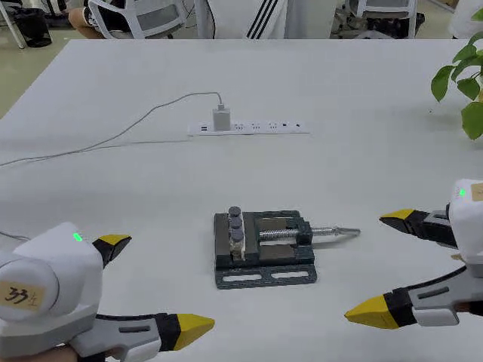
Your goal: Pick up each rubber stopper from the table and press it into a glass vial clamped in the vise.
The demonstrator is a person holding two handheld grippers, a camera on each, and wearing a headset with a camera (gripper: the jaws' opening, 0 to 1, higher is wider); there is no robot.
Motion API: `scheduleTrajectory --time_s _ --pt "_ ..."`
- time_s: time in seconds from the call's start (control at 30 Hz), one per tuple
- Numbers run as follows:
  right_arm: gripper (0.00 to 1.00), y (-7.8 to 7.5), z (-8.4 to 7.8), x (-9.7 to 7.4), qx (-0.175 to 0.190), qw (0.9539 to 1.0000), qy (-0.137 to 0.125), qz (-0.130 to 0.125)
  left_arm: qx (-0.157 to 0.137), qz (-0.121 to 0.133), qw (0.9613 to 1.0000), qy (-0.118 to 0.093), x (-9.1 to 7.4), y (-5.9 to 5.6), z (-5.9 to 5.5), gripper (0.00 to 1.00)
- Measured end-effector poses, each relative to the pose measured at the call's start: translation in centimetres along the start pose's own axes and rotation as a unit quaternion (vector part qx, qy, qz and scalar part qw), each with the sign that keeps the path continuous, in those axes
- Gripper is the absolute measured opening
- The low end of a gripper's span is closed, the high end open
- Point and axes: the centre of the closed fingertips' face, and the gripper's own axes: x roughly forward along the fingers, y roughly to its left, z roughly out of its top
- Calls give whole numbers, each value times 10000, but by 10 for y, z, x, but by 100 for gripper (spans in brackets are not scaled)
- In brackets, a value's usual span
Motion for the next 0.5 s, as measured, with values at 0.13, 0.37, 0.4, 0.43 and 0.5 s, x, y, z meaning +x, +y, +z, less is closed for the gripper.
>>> scheduleTrajectory --time_s 0.13,0.37,0.4,0.43,0.5 --pt "99 3 -8 -3 163 9998 -41 -58 12 11 10000 27 -1 0 -2 99" --pt "99 2 -12 -3 285 9995 -116 -53 -54 75 10000 29 -3 0 -6 99" --pt "99 2 -10 -4 269 9995 -144 -78 -68 84 9999 30 -4 0 -7 99" --pt "99 2 -9 -4 262 9995 -147 -79 -84 90 9999 32 -4 0 -7 99" --pt "99 2 -5 -4 261 9995 -186 -85 -98 104 9999 42 -4 0 -9 99"
